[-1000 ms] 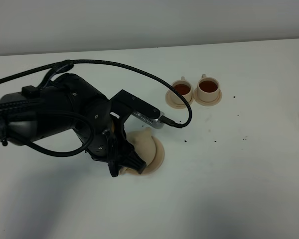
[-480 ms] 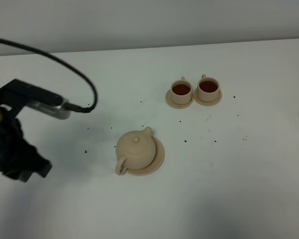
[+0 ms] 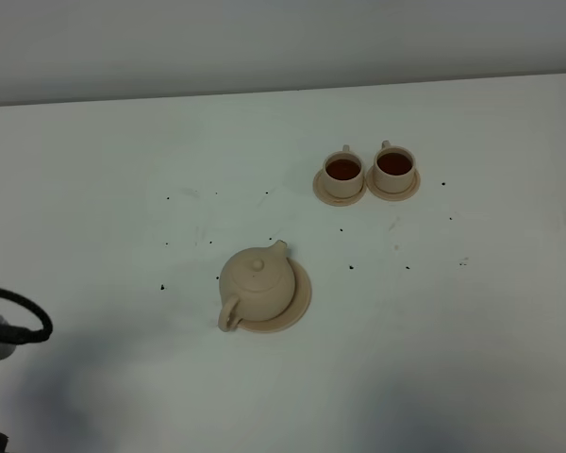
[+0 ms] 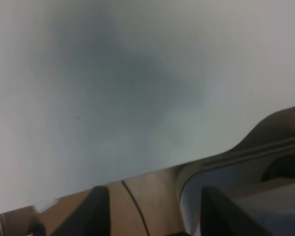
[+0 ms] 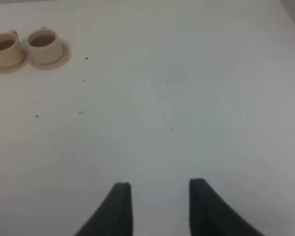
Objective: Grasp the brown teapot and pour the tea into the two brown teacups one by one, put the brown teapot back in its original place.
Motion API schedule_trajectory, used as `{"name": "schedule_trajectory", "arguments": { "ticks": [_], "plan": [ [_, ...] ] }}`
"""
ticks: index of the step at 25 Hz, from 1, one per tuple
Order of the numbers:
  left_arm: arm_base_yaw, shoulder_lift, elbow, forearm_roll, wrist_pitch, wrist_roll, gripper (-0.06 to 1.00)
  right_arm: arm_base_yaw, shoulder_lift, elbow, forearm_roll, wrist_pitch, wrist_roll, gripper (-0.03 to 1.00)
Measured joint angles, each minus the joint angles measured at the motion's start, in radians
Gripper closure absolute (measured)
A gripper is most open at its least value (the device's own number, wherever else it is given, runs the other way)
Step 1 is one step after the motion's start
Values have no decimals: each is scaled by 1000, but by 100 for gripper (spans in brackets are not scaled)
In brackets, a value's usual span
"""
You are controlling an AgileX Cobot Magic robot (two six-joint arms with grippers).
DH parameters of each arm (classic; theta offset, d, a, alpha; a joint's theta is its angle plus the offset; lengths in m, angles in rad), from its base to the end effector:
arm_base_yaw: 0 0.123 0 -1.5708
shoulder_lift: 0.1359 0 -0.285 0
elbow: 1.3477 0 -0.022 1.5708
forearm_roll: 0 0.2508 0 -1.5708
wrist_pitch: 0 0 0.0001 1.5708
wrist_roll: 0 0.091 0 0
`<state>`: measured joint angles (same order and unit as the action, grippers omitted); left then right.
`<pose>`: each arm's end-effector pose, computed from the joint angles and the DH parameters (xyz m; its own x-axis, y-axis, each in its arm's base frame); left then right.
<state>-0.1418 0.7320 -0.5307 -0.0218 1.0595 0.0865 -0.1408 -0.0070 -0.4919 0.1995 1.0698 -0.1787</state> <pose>0.1013 -0.0162 0.2498 -0.8990 0.2048 -0.3871 0.2173 0.9760 0.0118 -0.0039 0.0165 0.2756 -0.4503 -0.0175 -0.8927 -0.0518 0.9986 0.0065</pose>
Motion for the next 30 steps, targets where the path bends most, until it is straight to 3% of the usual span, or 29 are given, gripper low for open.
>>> {"name": "schedule_trajectory", "arguments": {
  "ticks": [9,18,30],
  "plan": [
    [25,-108,22,1,-24,-31,48,0,0,0,0,0,0,66],
    [256,-364,22,15,-25,-43,48,0,0,0,0,0,0,66],
    [264,-655,26,12,-24,-40,48,0,0,0,1,0,0,66]
  ]
}}
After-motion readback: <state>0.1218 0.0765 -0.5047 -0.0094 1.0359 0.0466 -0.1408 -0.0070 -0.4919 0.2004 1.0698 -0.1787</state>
